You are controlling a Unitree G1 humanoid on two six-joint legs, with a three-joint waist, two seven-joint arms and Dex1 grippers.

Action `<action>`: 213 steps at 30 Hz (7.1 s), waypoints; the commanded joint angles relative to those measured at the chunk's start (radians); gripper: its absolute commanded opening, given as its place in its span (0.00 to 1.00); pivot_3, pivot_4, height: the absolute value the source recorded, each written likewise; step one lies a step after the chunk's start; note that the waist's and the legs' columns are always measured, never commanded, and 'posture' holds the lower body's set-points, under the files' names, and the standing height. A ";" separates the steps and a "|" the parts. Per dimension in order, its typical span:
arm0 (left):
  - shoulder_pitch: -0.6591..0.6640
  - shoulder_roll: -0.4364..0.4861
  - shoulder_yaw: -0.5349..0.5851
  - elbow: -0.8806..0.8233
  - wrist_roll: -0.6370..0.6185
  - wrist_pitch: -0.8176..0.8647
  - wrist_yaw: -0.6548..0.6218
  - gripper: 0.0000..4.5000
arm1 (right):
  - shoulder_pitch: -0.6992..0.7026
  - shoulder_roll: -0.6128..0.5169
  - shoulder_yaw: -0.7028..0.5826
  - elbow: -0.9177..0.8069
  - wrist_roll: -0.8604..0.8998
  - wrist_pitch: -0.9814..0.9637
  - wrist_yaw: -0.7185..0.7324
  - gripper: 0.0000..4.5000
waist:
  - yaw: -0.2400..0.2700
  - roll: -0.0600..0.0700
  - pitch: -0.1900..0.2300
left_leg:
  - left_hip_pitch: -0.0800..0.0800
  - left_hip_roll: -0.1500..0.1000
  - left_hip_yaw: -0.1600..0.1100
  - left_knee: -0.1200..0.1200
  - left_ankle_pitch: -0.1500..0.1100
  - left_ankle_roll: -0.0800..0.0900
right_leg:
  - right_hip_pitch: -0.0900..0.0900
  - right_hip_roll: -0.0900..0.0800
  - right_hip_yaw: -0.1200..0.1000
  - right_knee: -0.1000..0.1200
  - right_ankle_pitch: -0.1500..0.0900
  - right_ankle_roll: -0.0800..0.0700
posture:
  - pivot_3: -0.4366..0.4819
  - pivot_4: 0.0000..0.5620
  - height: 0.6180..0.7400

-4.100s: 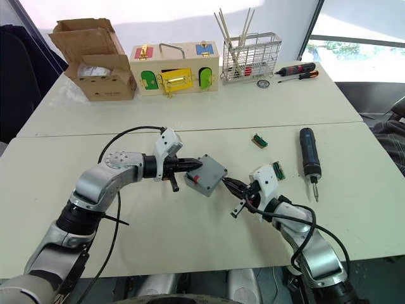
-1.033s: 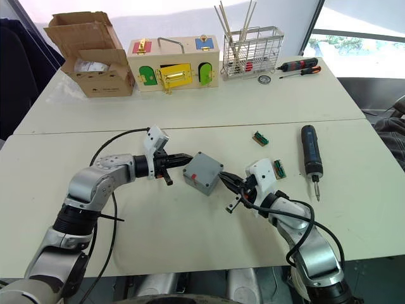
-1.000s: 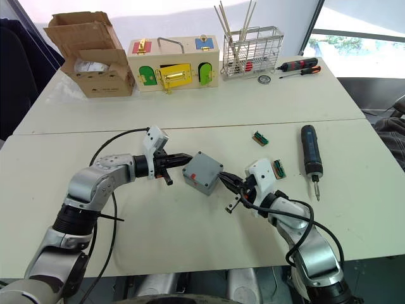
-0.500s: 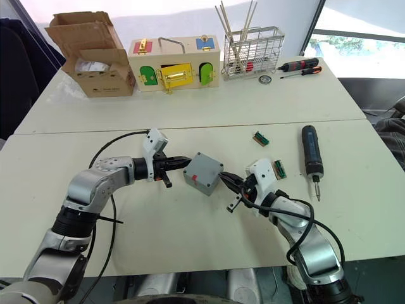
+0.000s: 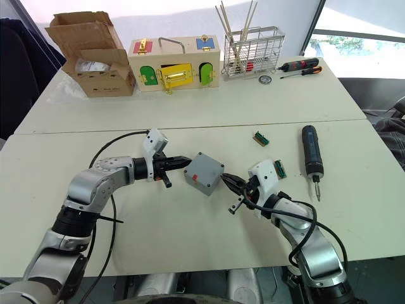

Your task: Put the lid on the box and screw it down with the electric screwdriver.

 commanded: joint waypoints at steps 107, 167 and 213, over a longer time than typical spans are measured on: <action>-0.011 0.203 -0.069 -0.395 -0.149 0.022 -0.228 0.00 | -0.025 -0.104 -0.351 0.190 0.175 0.178 -0.095 0.57 | 0.019 0.002 0.003 | -0.001 0.000 0.001 0.001 0.000 0.000 | 0.001 0.000 0.000 -0.001 0.000 -0.001 | 0.48 0.27 0.95; 0.073 0.225 0.039 -0.356 -0.169 0.060 -0.095 0.00 | -0.319 -0.023 -0.061 0.126 0.307 0.244 0.003 0.01 | -0.002 0.003 0.004 | -0.001 0.001 0.000 0.000 0.000 0.000 | -0.001 0.000 0.000 0.000 0.001 -0.001 | 0.48 0.27 0.95; -0.013 0.154 -0.031 -0.298 -0.135 -0.030 -0.175 0.00 | -0.433 -0.306 -0.344 0.162 0.428 0.589 0.020 1.00 | 0.001 0.004 0.005 | -0.002 0.000 0.000 0.000 0.000 0.000 | -0.001 0.000 0.000 -0.001 0.001 -0.001 | 0.48 0.27 0.95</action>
